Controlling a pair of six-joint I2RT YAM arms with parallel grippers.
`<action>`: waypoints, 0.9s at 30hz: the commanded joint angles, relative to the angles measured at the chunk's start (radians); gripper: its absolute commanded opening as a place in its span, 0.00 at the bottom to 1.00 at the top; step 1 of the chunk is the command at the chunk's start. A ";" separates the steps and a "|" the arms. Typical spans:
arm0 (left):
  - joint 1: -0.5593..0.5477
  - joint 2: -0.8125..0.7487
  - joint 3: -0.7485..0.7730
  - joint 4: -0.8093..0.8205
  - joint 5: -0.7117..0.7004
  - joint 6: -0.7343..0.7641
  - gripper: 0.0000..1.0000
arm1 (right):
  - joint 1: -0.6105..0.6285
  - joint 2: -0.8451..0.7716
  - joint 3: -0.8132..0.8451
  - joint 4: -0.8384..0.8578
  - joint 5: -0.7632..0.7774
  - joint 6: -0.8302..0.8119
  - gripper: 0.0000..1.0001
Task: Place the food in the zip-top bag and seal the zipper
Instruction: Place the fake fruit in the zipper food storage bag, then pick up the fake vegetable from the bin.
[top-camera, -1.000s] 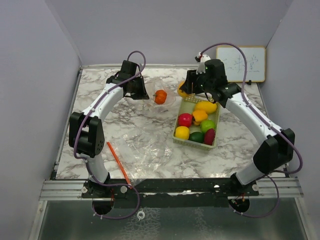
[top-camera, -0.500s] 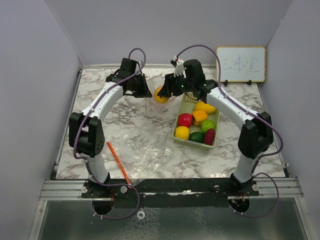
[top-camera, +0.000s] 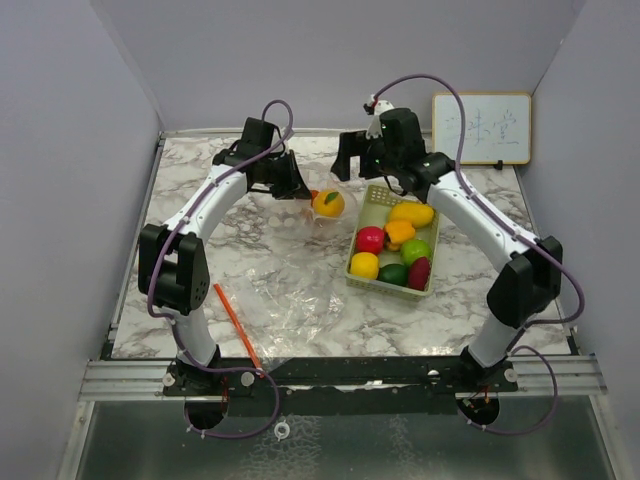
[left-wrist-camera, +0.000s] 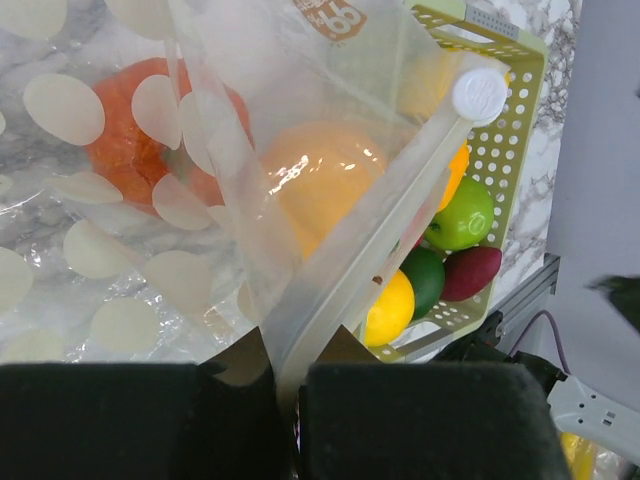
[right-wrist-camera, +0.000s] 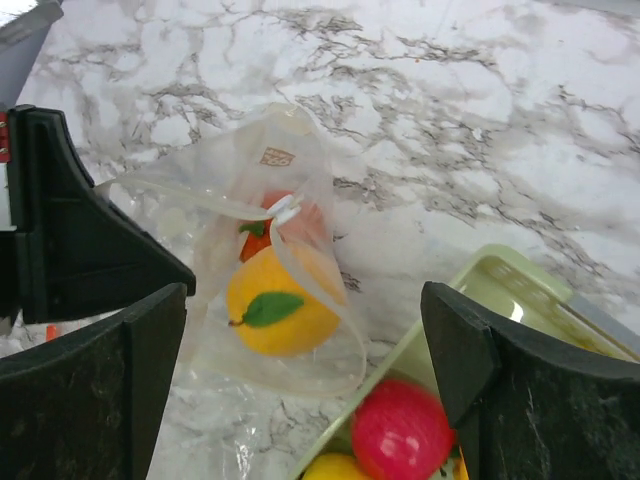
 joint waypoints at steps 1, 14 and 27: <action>0.005 0.013 -0.003 0.016 0.048 -0.008 0.00 | -0.008 -0.150 -0.026 -0.171 0.252 0.092 1.00; 0.105 -0.071 -0.220 0.751 0.488 -0.573 0.00 | -0.154 -0.124 -0.201 -0.451 0.344 0.276 1.00; 0.123 -0.022 -0.157 0.721 0.476 -0.543 0.00 | -0.156 -0.002 -0.332 -0.309 0.232 0.227 1.00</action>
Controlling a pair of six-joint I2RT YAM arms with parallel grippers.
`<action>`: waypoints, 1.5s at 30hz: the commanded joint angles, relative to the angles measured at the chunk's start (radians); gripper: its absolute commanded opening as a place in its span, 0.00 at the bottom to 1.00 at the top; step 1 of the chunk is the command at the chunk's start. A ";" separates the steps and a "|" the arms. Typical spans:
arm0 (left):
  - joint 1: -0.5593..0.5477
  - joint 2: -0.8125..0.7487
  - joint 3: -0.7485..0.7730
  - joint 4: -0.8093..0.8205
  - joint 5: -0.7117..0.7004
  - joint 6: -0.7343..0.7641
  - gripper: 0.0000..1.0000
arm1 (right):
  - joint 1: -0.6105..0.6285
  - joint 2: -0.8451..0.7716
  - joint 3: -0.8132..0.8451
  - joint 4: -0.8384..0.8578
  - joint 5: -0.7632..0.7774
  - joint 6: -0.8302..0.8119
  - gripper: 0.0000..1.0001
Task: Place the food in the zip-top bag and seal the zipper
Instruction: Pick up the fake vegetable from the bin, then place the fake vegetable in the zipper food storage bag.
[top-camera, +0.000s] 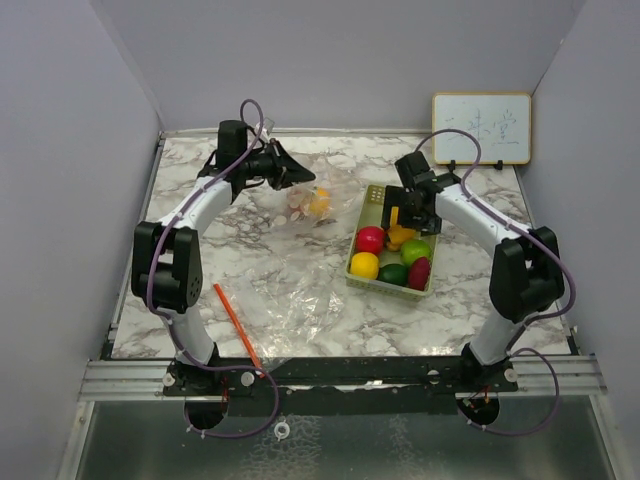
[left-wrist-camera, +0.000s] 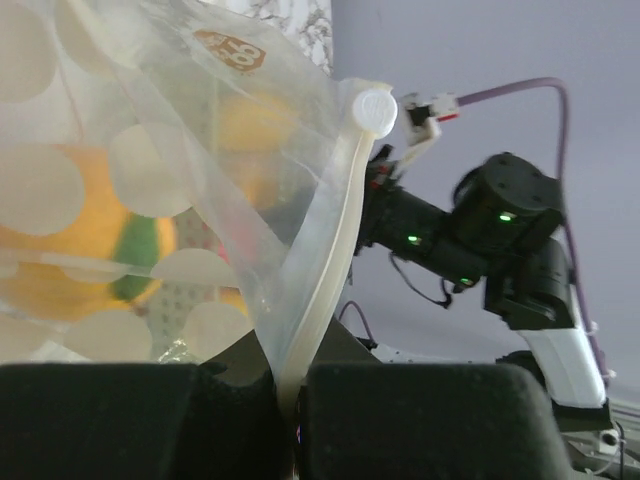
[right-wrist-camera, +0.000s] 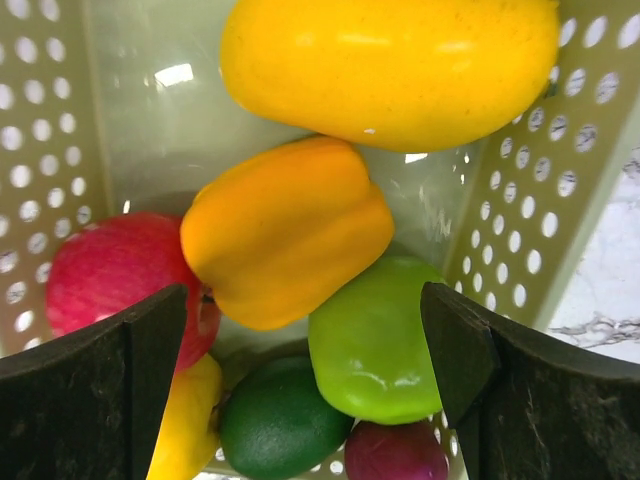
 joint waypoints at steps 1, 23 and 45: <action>-0.001 -0.013 0.044 0.259 0.097 -0.165 0.00 | -0.002 0.058 -0.043 0.102 -0.046 -0.030 1.00; 0.009 0.037 0.194 -0.314 -0.053 0.276 0.00 | -0.003 -0.029 0.016 0.156 -0.128 -0.089 0.52; -0.031 0.082 0.231 -0.400 -0.077 0.344 0.00 | 0.122 0.073 0.422 0.491 -0.732 -0.049 0.51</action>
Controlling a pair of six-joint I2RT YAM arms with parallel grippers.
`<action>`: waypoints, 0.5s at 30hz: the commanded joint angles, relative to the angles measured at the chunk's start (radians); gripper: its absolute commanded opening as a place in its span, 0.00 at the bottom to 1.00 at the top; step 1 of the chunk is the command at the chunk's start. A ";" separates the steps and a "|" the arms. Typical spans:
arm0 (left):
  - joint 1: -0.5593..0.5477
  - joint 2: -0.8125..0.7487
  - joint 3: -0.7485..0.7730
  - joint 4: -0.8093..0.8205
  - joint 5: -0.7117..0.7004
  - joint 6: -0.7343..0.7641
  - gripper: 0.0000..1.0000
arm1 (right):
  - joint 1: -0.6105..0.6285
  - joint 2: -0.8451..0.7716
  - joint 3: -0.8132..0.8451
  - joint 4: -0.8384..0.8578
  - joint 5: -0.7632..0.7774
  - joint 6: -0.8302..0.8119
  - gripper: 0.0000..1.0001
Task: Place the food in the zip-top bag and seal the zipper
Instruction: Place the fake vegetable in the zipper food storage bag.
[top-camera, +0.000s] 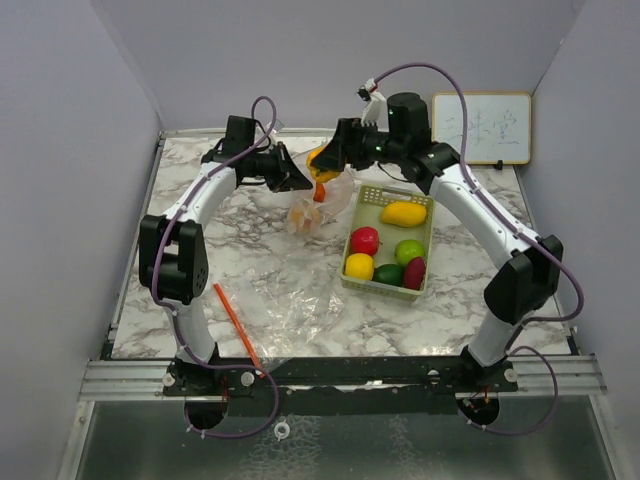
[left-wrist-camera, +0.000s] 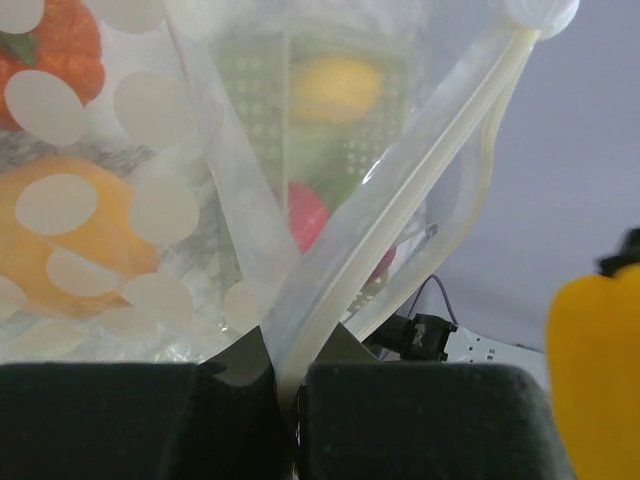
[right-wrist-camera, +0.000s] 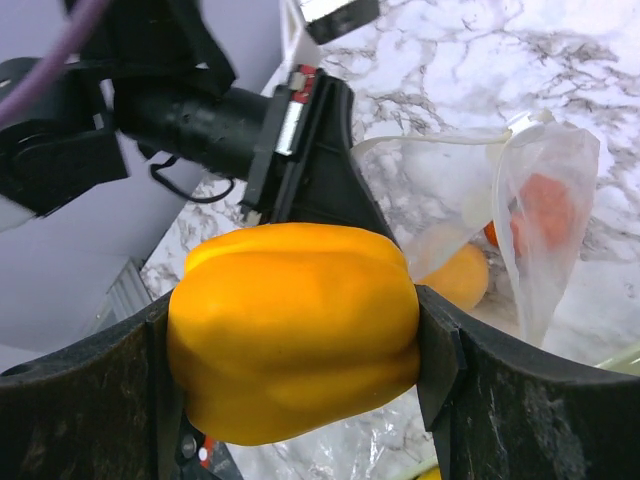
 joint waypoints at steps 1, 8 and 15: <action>-0.018 0.004 0.048 -0.017 -0.013 0.013 0.00 | 0.011 0.116 0.087 0.048 -0.066 0.050 0.51; -0.022 -0.011 0.059 -0.031 -0.012 0.017 0.00 | 0.027 0.112 0.027 -0.031 0.295 0.048 0.79; -0.022 -0.007 0.050 -0.047 -0.010 0.025 0.00 | 0.028 0.121 0.139 -0.147 0.359 -0.012 1.00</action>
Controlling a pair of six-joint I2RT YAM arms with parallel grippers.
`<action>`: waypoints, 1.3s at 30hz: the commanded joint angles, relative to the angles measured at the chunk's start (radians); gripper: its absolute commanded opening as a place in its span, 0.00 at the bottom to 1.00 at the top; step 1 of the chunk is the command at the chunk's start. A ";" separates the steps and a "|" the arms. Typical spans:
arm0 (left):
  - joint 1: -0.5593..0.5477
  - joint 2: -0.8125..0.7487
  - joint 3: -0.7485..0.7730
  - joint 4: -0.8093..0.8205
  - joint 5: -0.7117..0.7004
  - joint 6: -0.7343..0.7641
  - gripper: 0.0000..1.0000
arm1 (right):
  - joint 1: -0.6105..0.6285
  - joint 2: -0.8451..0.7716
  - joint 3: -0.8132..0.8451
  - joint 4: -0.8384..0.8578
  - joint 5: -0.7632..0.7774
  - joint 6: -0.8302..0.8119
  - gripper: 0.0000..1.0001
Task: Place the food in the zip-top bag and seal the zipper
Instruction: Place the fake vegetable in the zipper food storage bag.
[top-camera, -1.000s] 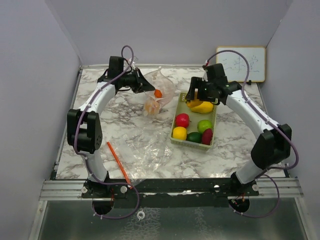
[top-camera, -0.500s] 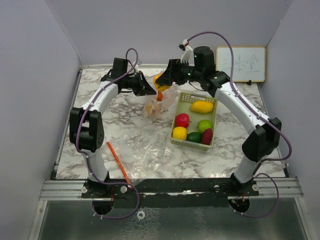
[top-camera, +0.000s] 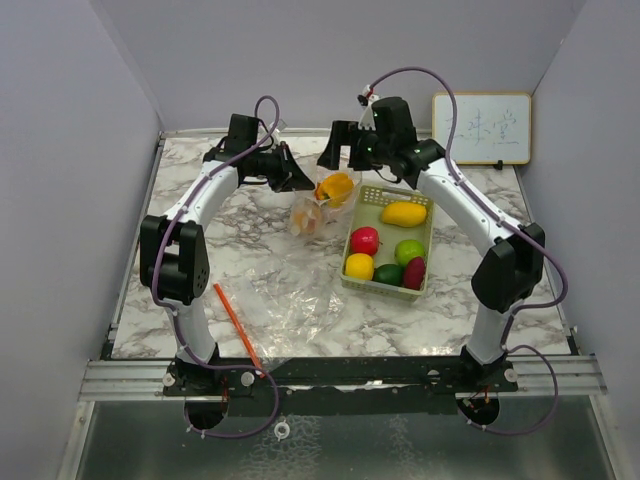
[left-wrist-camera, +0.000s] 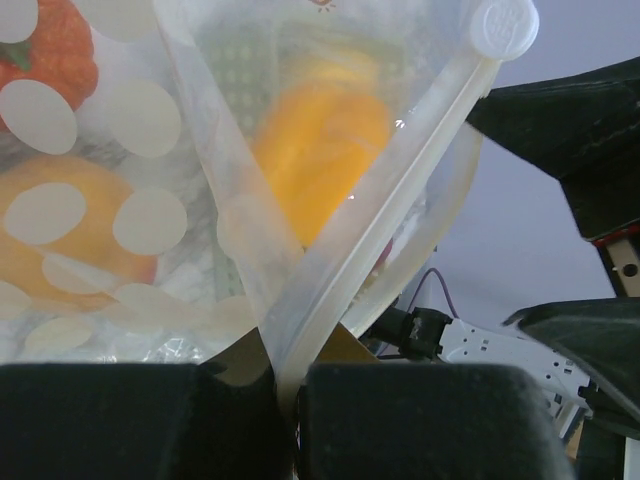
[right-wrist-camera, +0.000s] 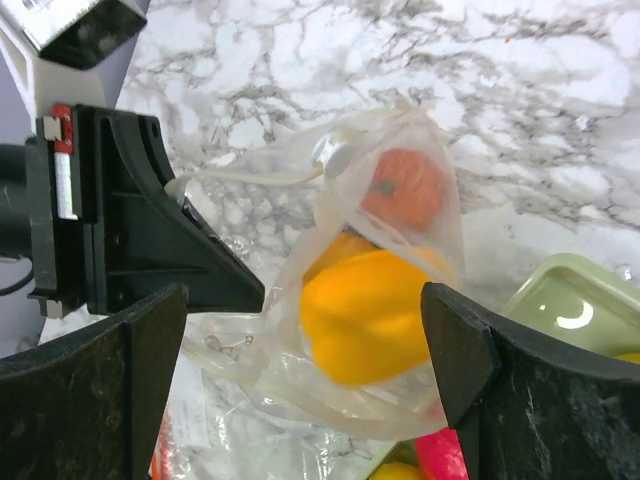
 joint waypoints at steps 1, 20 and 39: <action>-0.002 -0.005 0.021 -0.012 -0.005 0.019 0.00 | 0.008 -0.042 0.078 -0.057 0.102 -0.042 1.00; -0.002 0.017 0.046 -0.016 0.017 0.025 0.00 | -0.139 -0.097 -0.214 -0.402 0.426 0.345 0.99; 0.001 0.026 0.047 -0.017 0.036 0.029 0.00 | -0.157 0.199 -0.157 -0.351 0.630 0.476 1.00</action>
